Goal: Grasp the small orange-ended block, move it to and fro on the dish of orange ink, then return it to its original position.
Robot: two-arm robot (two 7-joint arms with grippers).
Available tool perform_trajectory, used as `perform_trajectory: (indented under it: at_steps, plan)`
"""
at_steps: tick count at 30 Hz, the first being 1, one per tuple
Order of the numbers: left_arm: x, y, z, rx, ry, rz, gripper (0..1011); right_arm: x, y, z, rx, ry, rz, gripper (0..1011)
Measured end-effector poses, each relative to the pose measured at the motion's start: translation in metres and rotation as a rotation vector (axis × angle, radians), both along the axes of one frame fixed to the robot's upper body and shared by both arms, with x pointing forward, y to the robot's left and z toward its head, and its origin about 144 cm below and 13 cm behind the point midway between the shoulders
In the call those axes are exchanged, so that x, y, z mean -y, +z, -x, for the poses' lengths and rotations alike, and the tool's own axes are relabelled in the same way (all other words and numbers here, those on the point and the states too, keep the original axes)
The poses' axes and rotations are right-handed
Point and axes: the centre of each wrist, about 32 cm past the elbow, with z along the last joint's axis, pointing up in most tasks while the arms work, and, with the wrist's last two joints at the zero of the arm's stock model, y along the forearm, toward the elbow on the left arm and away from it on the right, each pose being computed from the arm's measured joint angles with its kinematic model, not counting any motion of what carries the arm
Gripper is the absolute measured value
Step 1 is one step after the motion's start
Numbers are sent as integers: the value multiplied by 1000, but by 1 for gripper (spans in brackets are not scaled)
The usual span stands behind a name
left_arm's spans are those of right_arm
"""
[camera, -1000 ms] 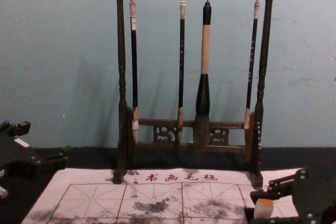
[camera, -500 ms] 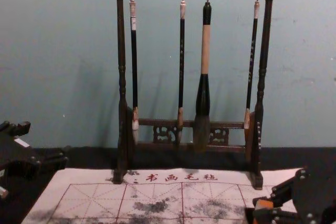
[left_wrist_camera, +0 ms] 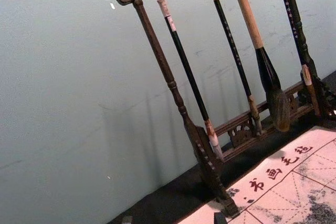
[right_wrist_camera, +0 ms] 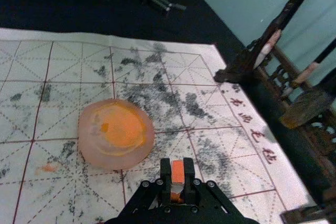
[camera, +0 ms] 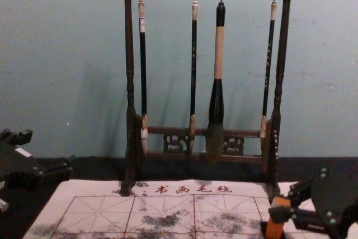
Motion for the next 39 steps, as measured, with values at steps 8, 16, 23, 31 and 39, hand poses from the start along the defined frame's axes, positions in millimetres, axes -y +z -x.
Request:
perform_trajectory:
  at_steps: [8,16,23,31,39]
  plan:
    - [0,0,0,0,0,0,1001,5,20,3,8,-21,-39,134]
    - [0,0,0,0,0,0,1001,2,26,1,-6,-36,-105,134]
    - [0,0,0,0,0,0,1001,-17,16,-10,-57,-19,-153,134]
    - [0,0,0,0,0,0,1001,-39,12,-22,-83,42,-166,134]
    - [0,0,0,0,0,0,1001,-60,11,-35,-110,125,-129,134]
